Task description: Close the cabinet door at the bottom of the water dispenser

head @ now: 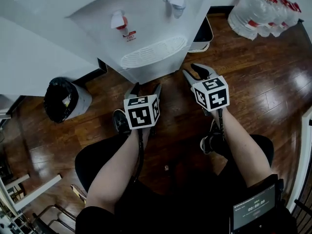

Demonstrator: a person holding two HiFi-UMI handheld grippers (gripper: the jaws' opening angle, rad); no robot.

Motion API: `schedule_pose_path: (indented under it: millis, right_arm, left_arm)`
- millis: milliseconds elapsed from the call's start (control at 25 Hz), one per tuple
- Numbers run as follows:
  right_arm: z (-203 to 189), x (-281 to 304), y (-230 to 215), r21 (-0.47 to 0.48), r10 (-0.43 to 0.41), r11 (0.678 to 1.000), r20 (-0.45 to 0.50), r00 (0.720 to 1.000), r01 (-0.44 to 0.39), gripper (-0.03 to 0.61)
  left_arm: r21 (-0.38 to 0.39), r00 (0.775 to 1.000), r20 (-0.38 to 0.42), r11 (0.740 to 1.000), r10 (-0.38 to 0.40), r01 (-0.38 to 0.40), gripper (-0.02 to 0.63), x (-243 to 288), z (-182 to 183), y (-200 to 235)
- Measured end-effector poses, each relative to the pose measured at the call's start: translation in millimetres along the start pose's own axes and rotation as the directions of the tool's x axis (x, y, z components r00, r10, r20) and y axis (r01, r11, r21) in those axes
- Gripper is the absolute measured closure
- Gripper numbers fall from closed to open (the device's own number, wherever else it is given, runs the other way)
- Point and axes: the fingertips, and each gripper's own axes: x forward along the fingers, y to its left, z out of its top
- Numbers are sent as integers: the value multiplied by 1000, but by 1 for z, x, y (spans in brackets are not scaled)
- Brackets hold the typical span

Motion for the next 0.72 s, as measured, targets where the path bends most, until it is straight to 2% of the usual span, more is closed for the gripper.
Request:
schedule_pose_path:
  millis: [160, 360, 600, 720]
  right_arm:
    - [24, -45, 31, 28, 16, 999, 101, 995, -19, 448]
    - [51, -106, 68, 48, -11, 999, 245, 970, -1, 453]
    - [93, -162, 82, 1, -37, 999, 395, 918, 40, 461]
    - [99, -178, 92, -40, -40, 997, 445, 894, 65, 472]
  left_arm:
    - [25, 988, 96, 993, -118, 116, 267, -40, 18, -44]
    - [98, 953, 241, 982, -181, 162, 279, -105, 33, -65]
    - [218, 882, 426, 969, -202, 117, 287, -156, 57, -91]
    - [241, 833, 489, 958, -259, 157, 295, -173, 65, -110]
